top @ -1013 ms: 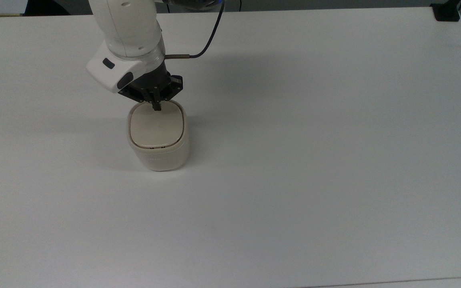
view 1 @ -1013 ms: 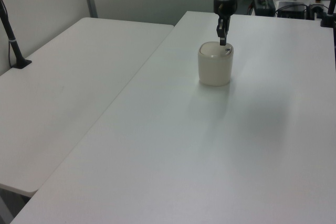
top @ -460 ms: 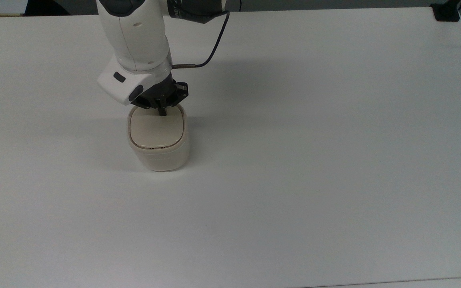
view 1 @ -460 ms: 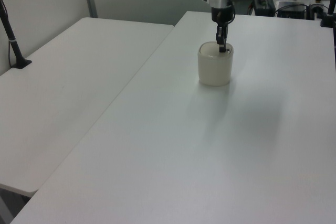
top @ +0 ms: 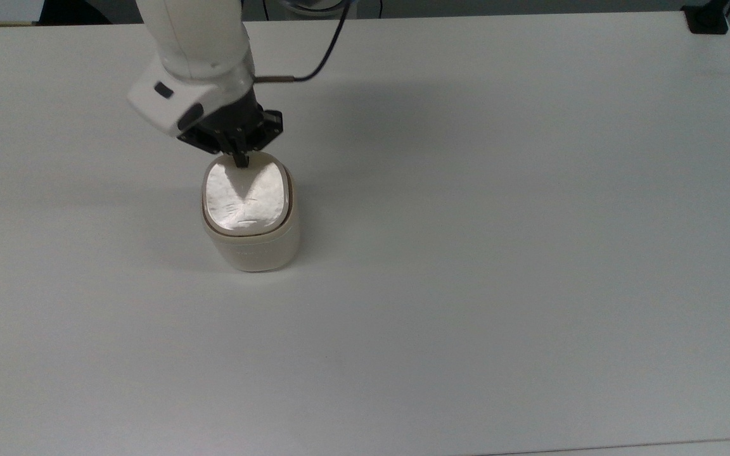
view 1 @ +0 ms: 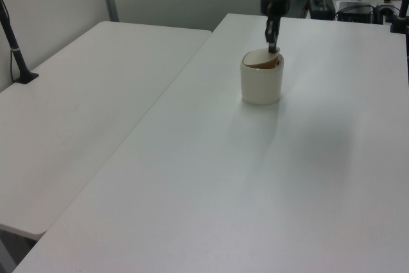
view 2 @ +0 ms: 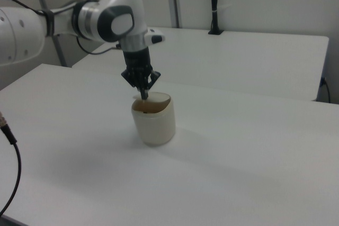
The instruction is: Open the trash bin
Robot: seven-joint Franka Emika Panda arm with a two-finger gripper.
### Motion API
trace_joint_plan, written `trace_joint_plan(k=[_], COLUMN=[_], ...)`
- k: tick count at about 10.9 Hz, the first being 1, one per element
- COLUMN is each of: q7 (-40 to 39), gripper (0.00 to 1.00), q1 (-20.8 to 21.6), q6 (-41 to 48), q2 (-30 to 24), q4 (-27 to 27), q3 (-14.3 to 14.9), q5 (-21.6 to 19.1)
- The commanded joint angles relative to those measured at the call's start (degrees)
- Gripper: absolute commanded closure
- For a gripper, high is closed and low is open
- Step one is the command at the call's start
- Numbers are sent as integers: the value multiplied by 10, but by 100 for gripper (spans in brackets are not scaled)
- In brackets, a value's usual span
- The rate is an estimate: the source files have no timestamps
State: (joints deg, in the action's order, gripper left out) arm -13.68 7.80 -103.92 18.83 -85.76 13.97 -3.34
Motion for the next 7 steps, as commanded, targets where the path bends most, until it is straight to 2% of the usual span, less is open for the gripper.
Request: trace_joint_plan(k=[1, 2, 3, 4, 7], q7=[-13, -13, -8, -6, -7], gripper=[84, 60, 26, 0, 0], q1=[-6, -10, -11, -11, -24], q6=[72, 84, 85, 91, 123], q2=[-117, -153, -188, -210, -230], q4=[-29, -48, -79, -98, -100], q3=[17, 17, 17, 17, 17], q5=[0, 2, 11, 15, 16])
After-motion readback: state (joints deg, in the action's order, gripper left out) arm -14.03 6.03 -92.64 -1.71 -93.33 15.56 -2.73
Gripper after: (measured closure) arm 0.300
